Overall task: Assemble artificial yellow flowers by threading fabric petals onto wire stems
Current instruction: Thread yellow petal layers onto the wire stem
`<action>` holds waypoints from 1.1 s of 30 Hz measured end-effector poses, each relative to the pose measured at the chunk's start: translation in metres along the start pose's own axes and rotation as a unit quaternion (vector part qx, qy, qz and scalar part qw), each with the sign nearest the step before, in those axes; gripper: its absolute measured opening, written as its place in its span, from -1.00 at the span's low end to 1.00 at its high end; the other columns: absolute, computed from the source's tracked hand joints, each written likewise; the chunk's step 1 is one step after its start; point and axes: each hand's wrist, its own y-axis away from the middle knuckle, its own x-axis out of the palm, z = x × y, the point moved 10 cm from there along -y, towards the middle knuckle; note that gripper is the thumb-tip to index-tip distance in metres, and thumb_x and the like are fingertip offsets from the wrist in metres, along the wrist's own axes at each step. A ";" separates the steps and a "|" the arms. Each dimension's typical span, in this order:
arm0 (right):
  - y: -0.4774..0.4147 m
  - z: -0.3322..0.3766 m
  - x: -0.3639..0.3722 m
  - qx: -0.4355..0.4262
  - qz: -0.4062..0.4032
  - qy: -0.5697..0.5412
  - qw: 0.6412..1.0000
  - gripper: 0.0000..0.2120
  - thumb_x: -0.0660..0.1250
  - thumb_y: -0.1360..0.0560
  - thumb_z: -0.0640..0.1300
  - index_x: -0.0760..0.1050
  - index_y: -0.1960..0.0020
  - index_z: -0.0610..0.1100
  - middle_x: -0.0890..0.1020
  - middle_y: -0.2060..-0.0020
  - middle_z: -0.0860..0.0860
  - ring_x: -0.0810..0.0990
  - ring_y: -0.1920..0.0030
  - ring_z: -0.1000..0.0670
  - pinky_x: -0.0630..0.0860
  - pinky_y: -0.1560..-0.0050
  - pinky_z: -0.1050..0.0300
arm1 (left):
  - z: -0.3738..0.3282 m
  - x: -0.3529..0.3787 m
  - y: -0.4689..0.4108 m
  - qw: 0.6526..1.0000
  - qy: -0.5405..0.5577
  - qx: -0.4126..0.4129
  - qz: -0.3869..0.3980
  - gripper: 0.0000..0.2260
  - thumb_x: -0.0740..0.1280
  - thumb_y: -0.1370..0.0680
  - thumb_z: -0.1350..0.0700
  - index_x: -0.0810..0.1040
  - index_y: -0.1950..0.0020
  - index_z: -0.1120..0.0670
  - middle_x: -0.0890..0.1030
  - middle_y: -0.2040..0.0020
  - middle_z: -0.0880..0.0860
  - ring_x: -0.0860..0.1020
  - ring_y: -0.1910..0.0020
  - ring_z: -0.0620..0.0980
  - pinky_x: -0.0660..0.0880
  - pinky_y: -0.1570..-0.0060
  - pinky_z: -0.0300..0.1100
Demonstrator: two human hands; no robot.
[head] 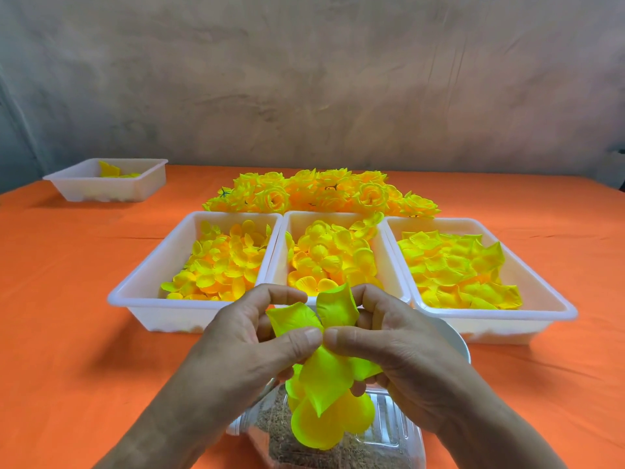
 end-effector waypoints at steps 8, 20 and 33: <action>0.004 -0.008 -0.002 0.021 0.010 -0.066 0.998 -0.60 0.44 -0.30 -0.20 0.49 -0.12 -0.17 0.70 0.10 -0.15 0.66 0.24 -0.09 0.55 0.34 0.12 | 0.008 0.008 -0.001 0.997 0.073 -0.036 0.001 -0.63 0.60 -0.28 0.21 0.62 -0.03 0.04 0.66 0.30 0.14 0.66 0.35 0.09 0.59 0.39 -0.14; 0.008 -0.005 -0.002 -0.010 0.011 -0.107 0.994 -0.63 0.43 -0.32 -0.26 0.48 -0.11 -0.24 0.69 0.07 -0.21 0.67 0.16 -0.15 0.58 0.27 -0.01 | 0.010 0.008 0.000 0.997 0.068 -0.033 0.014 -0.58 0.57 -0.14 0.14 0.63 0.05 -0.11 0.71 0.05 0.11 0.69 0.15 0.14 0.60 0.10 0.20; 0.009 0.005 -0.003 -0.043 -0.017 -0.071 0.996 -0.73 0.41 -0.42 -0.41 0.47 -0.07 -0.23 0.69 0.22 -0.17 0.64 0.32 -0.07 0.51 0.43 0.16 | 0.010 0.011 0.000 0.995 0.084 -0.058 0.005 -0.48 0.49 -0.21 0.22 0.54 -0.16 0.07 0.71 0.17 0.13 0.70 0.24 0.12 0.61 0.36 -0.04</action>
